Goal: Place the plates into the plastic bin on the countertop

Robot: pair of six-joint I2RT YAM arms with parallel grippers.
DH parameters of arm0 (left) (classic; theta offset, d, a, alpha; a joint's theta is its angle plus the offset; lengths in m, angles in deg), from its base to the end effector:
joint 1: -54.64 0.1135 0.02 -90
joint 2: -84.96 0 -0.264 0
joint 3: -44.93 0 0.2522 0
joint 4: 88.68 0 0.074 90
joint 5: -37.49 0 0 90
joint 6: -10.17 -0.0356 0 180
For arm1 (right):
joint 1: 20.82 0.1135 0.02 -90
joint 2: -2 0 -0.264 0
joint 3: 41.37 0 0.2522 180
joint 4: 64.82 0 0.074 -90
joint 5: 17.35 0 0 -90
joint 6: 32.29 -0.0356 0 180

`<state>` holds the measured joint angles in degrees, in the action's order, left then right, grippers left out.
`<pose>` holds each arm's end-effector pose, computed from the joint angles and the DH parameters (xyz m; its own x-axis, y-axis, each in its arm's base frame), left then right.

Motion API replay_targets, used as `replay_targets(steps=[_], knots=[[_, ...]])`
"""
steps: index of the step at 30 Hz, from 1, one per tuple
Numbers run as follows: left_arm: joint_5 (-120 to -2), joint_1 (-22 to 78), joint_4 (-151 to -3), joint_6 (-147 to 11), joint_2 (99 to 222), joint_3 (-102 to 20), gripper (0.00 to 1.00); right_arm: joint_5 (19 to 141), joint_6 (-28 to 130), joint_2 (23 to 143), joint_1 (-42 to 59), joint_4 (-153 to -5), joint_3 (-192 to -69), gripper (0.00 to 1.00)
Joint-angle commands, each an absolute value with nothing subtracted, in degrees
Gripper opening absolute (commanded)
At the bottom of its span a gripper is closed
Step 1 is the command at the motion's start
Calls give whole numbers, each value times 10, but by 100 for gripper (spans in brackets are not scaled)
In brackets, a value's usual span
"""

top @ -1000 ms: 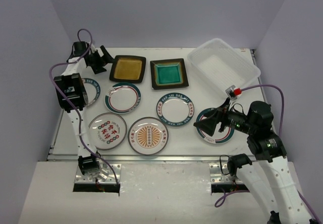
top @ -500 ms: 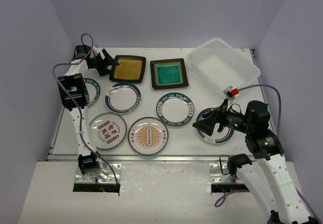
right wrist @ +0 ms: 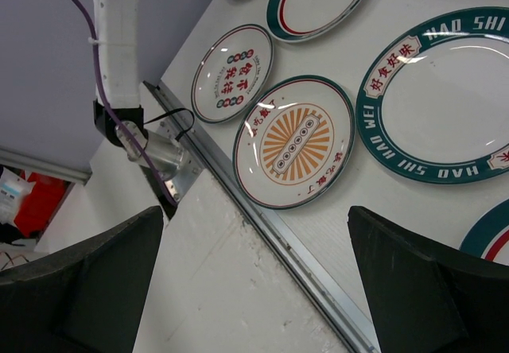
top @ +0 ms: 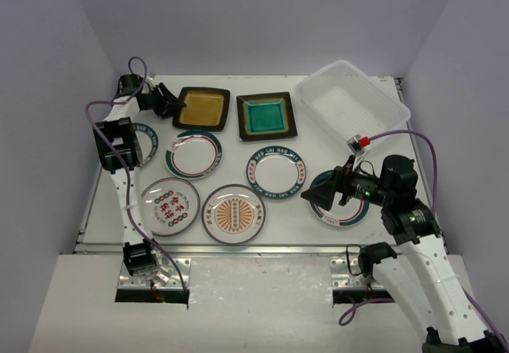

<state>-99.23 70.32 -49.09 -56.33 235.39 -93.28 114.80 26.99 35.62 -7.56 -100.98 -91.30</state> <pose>0.5432 0.1256 0.1131 -0.7929 -0.5065 -0.3388 -0.0742 0.6322 -0.7713 0.1275 0.0546 0.2964 -0.6848 0.2277 -0.6922 -0.5055 0.5357 0.6764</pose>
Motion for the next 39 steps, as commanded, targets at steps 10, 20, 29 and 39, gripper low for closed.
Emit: replay_targets(steps=[10,20,29,39], knots=[[-930,706,-590,-461,2333,-879,0,1118,270,354,-75,-984,-903,99],[-964,709,-740,-366,2192,-768,0,1104,253,360,-75,-972,-892,99],[-963,709,-877,-255,2042,-630,0,1118,185,420,-76,-936,-908,99],[-983,667,-960,-225,1826,-409,0,1174,195,607,-96,-939,-1072,99]])
